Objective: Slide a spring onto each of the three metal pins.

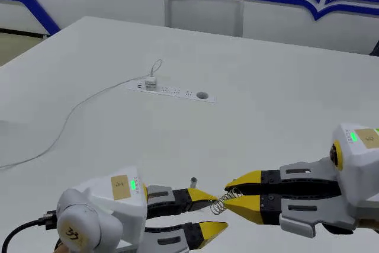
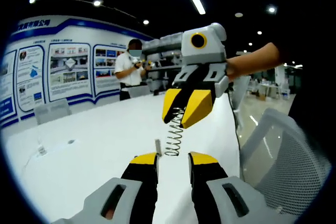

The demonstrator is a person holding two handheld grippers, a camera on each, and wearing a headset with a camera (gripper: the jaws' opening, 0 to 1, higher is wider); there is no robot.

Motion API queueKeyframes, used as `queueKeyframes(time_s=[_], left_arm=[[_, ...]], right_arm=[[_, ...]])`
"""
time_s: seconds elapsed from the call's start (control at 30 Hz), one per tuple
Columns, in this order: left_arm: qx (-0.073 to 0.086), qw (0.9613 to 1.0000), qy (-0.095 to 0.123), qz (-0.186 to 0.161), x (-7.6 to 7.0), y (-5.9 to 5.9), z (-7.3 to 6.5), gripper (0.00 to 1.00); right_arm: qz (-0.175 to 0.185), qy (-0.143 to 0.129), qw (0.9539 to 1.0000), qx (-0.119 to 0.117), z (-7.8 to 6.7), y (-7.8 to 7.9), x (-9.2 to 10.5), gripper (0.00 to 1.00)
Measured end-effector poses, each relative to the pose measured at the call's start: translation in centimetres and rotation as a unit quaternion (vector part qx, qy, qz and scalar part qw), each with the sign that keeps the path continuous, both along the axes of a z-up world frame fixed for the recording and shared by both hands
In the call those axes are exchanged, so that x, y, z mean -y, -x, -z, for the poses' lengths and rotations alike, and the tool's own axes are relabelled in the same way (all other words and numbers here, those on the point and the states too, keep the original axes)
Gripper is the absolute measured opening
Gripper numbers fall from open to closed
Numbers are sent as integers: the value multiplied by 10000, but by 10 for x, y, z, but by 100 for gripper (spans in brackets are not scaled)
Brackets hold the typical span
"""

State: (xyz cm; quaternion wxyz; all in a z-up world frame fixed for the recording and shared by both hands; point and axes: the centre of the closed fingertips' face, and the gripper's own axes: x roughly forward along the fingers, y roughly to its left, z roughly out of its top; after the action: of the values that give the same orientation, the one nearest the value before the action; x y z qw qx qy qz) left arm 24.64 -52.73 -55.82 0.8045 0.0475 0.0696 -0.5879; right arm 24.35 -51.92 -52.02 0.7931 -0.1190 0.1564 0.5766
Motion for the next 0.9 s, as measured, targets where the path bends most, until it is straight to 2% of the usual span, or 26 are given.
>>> queueKeyframes(time_s=[0.07,0.17,0.23,0.3,0.4,0.43,0.53,0.57,0.63,0.77,0.9], left_arm=[[79,9999,-22,-142,-4,-5,1,28],[78,9994,33,-342,-10,-10,1,36],[93,9984,188,-531,-15,-16,-3,48],[152,9977,155,-644,-18,-19,-3,57],[126,9969,166,-753,-24,-23,-1,63],[56,9970,194,-752,-26,-23,0,66],[0,9964,166,-827,-30,-24,5,79],[-1,9960,87,-894,-33,-25,9,81],[-8,9949,85,-1001,-37,-27,11,85],[-25,9906,303,-1333,-44,-32,7,92],[-1,9888,289,-1461,-48,-35,10,95]], right_arm=[[36,-1,10000,12,0,-3,2,10],[119,51,9999,25,2,-8,5,10],[183,93,9998,31,4,-11,8,10],[256,131,9996,29,6,-15,11,10],[340,152,9993,11,8,-19,15,10],[359,165,9992,4,8,-20,16,10],[424,203,9989,11,10,-23,18,10],[440,212,9988,7,11,-25,18,10],[485,219,9986,15,12,-27,19,10],[553,252,9982,1,15,-32,21,10],[590,274,9979,-19,16,-34,21,10]])
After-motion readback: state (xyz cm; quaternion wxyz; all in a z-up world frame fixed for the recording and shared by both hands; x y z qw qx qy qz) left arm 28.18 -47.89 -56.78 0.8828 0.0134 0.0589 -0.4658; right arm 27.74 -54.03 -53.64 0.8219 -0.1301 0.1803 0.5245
